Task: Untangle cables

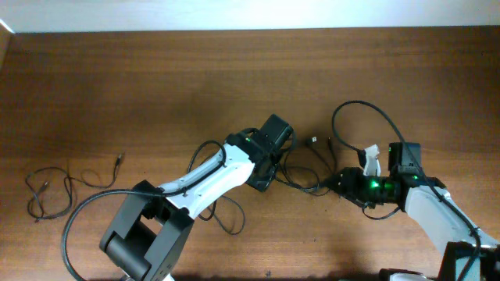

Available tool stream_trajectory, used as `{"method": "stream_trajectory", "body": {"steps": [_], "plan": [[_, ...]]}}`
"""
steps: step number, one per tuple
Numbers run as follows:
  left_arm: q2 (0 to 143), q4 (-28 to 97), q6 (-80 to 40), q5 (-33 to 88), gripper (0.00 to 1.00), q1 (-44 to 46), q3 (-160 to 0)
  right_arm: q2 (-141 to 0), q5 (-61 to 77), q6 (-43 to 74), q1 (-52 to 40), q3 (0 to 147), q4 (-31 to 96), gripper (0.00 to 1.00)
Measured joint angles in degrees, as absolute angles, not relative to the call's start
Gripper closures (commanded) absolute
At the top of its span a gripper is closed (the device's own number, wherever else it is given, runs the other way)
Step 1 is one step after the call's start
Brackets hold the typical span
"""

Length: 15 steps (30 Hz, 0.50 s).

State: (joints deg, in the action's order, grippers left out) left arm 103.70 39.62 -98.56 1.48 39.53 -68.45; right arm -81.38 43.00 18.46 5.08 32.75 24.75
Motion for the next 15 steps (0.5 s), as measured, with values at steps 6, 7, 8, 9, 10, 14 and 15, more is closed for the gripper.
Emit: {"method": "stream_trajectory", "body": {"steps": [6,7,8,9,10,14,15], "plan": [[103.7,40.1,-98.6,1.5,1.0,39.5,-68.4,-81.4,43.2,19.4,-3.6,32.7,17.5,0.5],[103.7,40.4,-98.6,1.5,0.99,39.5,-68.4,-81.4,43.1,19.4,-3.8,32.7,16.4,0.5],[103.7,40.9,-98.6,1.5,0.99,39.5,-68.4,-81.4,42.9,19.4,-3.8,32.7,14.4,0.49],[103.7,40.9,-98.6,1.5,1.0,39.7,-68.4,-81.4,42.7,19.4,-3.8,32.7,13.8,0.5],[103.7,40.9,-98.6,1.5,1.0,39.9,-68.4,-81.4,42.3,19.4,-3.8,32.7,13.7,0.5],[103.7,40.9,-98.6,1.5,0.99,41.2,-68.1,-81.4,38.8,19.4,-3.8,32.7,12.4,0.5],[103.7,40.9,-98.6,1.5,0.99,41.3,-68.1,-81.7,38.4,19.5,-3.8,32.7,11.7,0.5]]}}
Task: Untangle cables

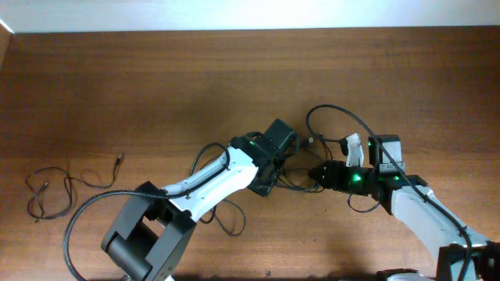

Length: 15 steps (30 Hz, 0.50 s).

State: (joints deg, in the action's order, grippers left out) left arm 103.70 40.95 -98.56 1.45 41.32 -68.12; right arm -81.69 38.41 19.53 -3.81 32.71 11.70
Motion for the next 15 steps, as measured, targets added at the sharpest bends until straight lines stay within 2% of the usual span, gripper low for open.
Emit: {"method": "stream_trajectory", "body": {"steps": [1,6,7,9,15], "plan": [[103.7,40.9,-98.6,1.5,0.99,41.4,-68.1,-82.8,38.2,19.9,-3.8,32.7,11.1,0.57],[103.7,41.0,-98.5,1.5,0.97,41.4,-68.1,-91.7,41.5,21.8,-4.9,32.7,8.3,0.73],[103.7,41.1,-98.5,1.5,0.96,41.4,-68.1,-92.3,43.1,22.0,-5.0,32.7,8.3,0.78],[103.7,41.1,-98.5,1.3,0.96,41.4,-68.1,-92.5,47.6,21.2,-5.1,32.7,8.0,0.96],[103.7,42.1,-98.5,-0.4,0.88,41.4,-68.1,-92.6,67.5,18.0,-2.8,32.7,4.0,0.96]]}}
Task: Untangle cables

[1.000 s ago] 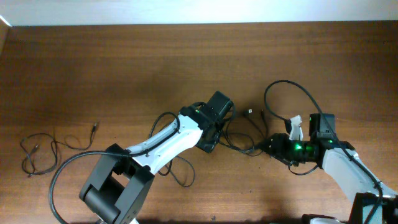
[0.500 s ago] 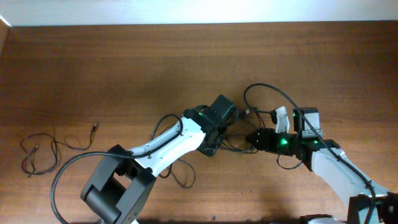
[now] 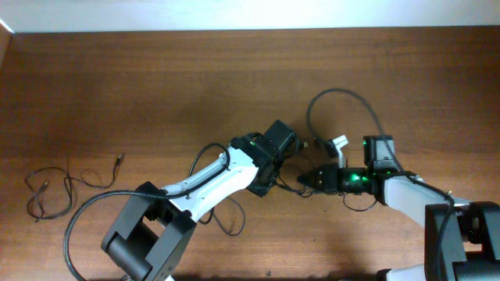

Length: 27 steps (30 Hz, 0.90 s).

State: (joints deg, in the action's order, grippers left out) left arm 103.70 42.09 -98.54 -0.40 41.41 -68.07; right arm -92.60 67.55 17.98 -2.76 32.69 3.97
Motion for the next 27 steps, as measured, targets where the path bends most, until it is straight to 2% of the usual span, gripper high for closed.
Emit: {"method": "stream_trajectory", "body": {"steps": [3,4,5,9,11,13,15,17,20,21,27], "plan": [[103.7,42.1,-98.5,-1.0,0.86,41.4,-68.1,-92.6,72.6,17.8,2.2,32.7,4.5,0.96],[103.7,42.0,-98.5,-1.1,0.81,41.2,-68.1,-92.6,73.0,17.7,3.7,32.7,5.4,0.96],[103.7,42.0,-98.5,-1.1,0.66,40.8,-68.1,-92.6,72.9,17.7,4.5,32.7,6.2,0.96],[103.7,41.8,-97.6,1.6,0.26,38.5,-68.0,-92.6,58.5,17.6,4.5,32.9,14.7,0.96],[103.7,40.6,-94.4,4.2,0.18,38.5,-68.0,-92.6,48.9,18.2,4.5,32.9,15.9,0.96],[103.7,40.6,-91.3,7.5,0.18,38.9,-68.0,-92.6,40.0,21.6,4.5,32.9,18.5,0.96],[103.7,40.5,-89.9,11.3,0.19,39.0,-68.0,-92.0,37.7,24.1,4.3,33.5,19.6,0.96],[103.7,40.1,-89.5,15.4,0.29,39.2,-68.0,-91.8,36.7,25.2,4.3,33.7,19.6,0.96],[103.7,37.8,-90.0,21.1,0.29,40.9,-67.9,-91.7,36.2,25.8,4.3,33.9,19.6,0.96],[103.7,37.8,-92.2,23.6,0.36,42.2,-67.9,-91.7,36.1,26.0,4.3,33.9,19.7,0.96],[104.7,34.3,-104.3,27.8,0.53,47.3,-67.9,-91.6,35.8,26.3,4.3,34.0,20.0,0.96]]}}
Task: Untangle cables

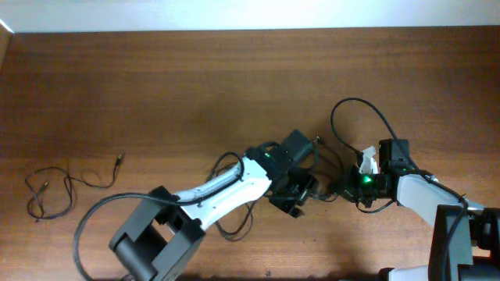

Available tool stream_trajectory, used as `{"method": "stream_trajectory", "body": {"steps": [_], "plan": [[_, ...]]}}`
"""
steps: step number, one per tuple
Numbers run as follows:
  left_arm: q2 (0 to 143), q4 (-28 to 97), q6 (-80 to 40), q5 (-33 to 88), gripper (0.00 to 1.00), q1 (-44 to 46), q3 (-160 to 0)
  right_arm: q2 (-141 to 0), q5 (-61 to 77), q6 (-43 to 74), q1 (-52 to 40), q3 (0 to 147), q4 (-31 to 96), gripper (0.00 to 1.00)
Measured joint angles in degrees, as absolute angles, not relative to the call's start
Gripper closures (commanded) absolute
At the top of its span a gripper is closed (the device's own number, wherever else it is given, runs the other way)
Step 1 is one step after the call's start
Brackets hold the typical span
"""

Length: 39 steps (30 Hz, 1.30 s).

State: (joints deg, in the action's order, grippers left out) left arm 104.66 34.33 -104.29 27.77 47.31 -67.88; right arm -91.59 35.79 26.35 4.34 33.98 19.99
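A black cable [367,104] arcs in a loop at the right, and its strands knot together [323,168] between the two grippers. My right gripper [341,187] points left at the knot's right side and looks shut on the black cable. My left gripper [299,193] sits just left of the knot, right against the strands. From overhead its fingers are too dark to tell whether they are open or shut. A white piece [367,160] shows beside the right wrist.
A second, thin dark cable [58,187] lies loose at the far left of the wooden table [195,78]. The left arm's own wiring loops [234,222] hang near its forearm. The table's back edge runs along the top.
My left gripper has moved right and toward the front, up to the knot. My right gripper has moved back to the right with the cable, and the loop now stands further right.
At first my right gripper was at the right with the loop above it, and the left gripper was left of the knot. Over the two later moments the right gripper and loop were further left. Now they are back right, and the left gripper is closer.
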Motion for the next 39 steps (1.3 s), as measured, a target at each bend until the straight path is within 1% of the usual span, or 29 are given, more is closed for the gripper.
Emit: {"method": "stream_trajectory", "body": {"steps": [1,2,4,6,10,11,16,18,21,23,28,31,33,35,36,37,38,39], "plan": [[105.5,32.7,-105.6,27.9,0.57,47.5,-67.8,-91.5,35.4,26.4,4.3,34.1,20.4,0.96],[106.8,30.2,-106.7,27.9,0.57,47.5,-67.7,-91.4,35.0,26.4,4.3,34.3,21.0,0.96],[110.4,25.2,-108.2,27.9,0.57,47.4,-67.7,-91.3,34.4,26.4,4.3,34.6,21.8,0.96],[112.7,23.7,-108.7,26.9,0.57,47.4,-67.7,-91.3,34.3,26.4,4.3,34.7,21.9,0.96],[113.9,23.7,-109.4,23.8,0.85,47.1,-67.7,-91.3,34.2,26.4,4.3,34.7,22.0,0.96],[113.9,23.7,-109.7,23.3,1.0,47.1,-67.7,-91.2,34.2,26.4,4.3,34.7,22.1,0.96],[113.9,24.2,-109.8,22.2,1.0,46.5,-67.8,-91.1,34.2,26.3,4.3,34.9,23.5,0.96],[113.9,24.3,-109.8,23.6,1.0,43.5,-67.8,-91.1,35.9,24.9,4.4,34.9,24.9,0.96],[113.9,24.7,-108.6,27.0,1.0,38.7,-67.8,-90.5,39.2,21.0,4.4,35.2,33.9,0.96],[113.9,23.2,-107.9,29.6,1.0,37.1,-67.7,-86.6,39.3,18.3,4.4,36.0,37.8,0.96],[113.9,6.3,-107.4,39.7,1.0,33.9,-66.7,-85.4,32.8,19.6,4.4,36.7,37.9,0.96],[113.9,-2.7,-105.6,46.7,1.0,31.8,-66.5,-85.3,27.8,22.8,4.4,37.5,37.0,0.96],[113.9,-5.3,-101.3,50.6,1.0,30.4,-66.5,-85.1,26.6,24.2,4.4,37.7,35.3,0.96],[113.9,-5.6,-92.8,54.2,1.0,28.7,-66.5,-85.1,26.1,25.3,4.4,37.7,32.9,0.96],[114.0,-5.6,-87.0,56.0,1.0,27.7,-66.5,-85.1,26.1,25.6,4.3,37.8,31.9,0.96],[114.0,-4.7,-77.6,57.7,1.0,27.0,-66.5,-85.1,25.7,25.8,4.3,37.8,30.6,0.96],[114.0,-1.8,-69.6,58.5,1.0,26.4,-66.6,-85.1,25.3,25.9,4.3,37.8,30.4,0.96],[114.0,1.2,-64.0,58.2,1.0,26.1,-66.8,-85.1,25.0,25.7,4.3,38.0,30.8,0.96]]}}
